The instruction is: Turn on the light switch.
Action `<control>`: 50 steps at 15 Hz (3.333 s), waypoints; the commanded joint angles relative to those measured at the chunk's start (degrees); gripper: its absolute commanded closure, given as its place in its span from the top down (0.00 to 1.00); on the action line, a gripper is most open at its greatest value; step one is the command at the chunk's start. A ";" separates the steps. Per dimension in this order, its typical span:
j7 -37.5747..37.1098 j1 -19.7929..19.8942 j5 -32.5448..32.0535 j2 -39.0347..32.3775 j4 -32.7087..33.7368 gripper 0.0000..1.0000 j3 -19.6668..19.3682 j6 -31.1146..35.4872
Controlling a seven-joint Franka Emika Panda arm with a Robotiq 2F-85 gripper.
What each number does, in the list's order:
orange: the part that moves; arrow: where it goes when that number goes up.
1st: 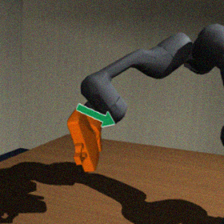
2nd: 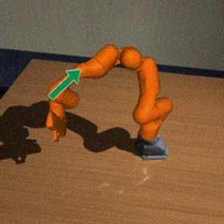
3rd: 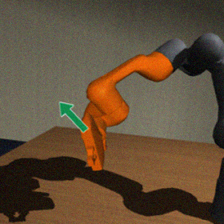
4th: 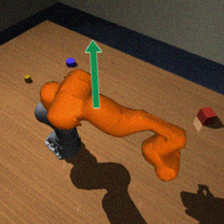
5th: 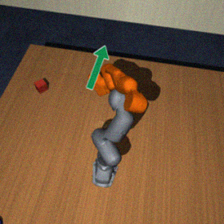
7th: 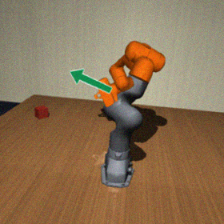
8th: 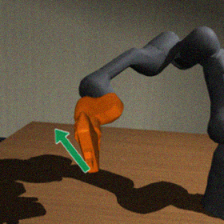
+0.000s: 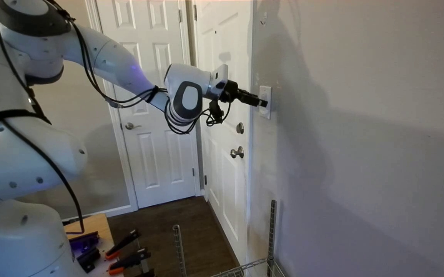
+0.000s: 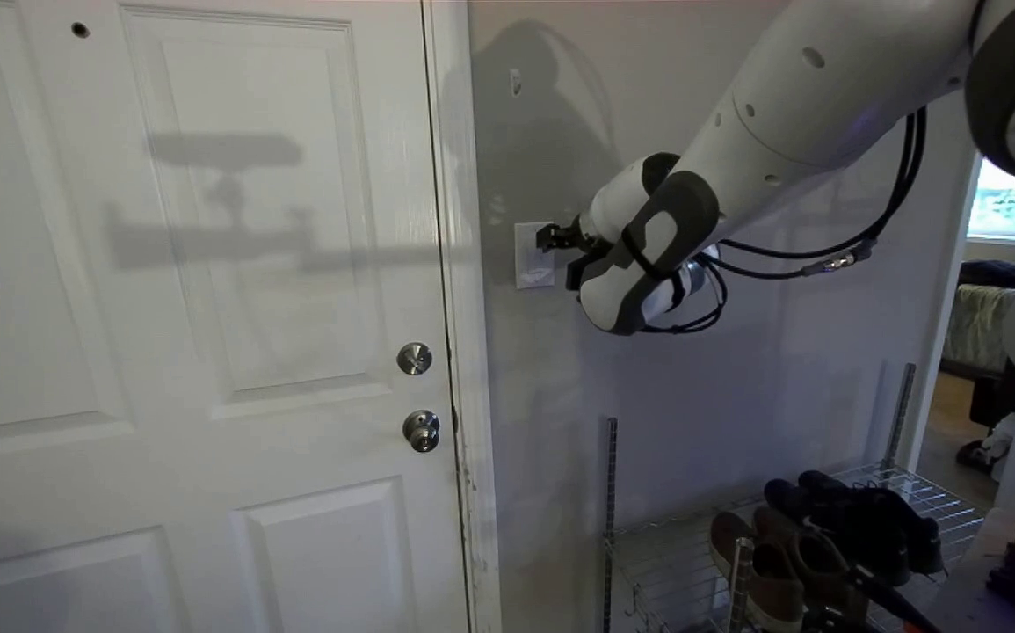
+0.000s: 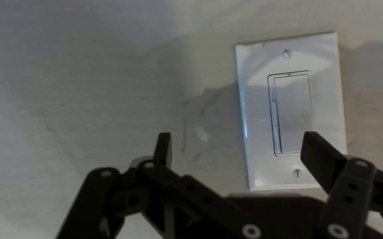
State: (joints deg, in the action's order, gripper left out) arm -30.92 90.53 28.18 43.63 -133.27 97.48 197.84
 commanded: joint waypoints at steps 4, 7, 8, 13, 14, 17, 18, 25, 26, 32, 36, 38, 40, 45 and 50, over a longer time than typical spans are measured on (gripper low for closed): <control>-1.81 5.48 1.45 3.92 3.19 1.00 2.91 -0.20; -1.74 6.28 1.71 4.77 4.02 1.00 3.01 -0.31; -1.61 6.22 1.61 4.62 3.98 1.00 3.05 -0.19; -1.20 4.30 1.58 4.06 3.29 1.00 2.68 -0.19; -1.19 3.77 1.69 4.19 3.13 1.00 2.47 -0.16; -1.25 2.54 2.08 4.74 3.17 1.00 1.90 -0.23; -1.32 2.52 2.19 5.09 3.41 1.00 1.83 -0.20; -1.81 5.85 2.84 7.26 6.05 1.00 2.74 -1.37; -1.89 6.77 2.82 7.97 7.16 1.00 2.95 -1.91; -2.02 8.43 2.47 9.71 10.69 1.00 3.28 -5.05; -1.68 5.68 2.36 8.44 6.72 1.00 0.98 -5.86; -0.40 2.32 1.77 6.27 2.77 1.00 -1.30 -6.11; 1.41 -2.44 0.34 3.40 -2.08 1.00 -4.14 -6.49; 3.46 -17.11 -3.72 -6.94 -11.78 1.00 -11.63 -7.72; 1.69 -27.27 -4.32 -9.47 -14.88 1.00 -21.40 -14.99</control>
State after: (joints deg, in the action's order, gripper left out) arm -31.16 68.29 25.64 38.79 -146.41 82.04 186.32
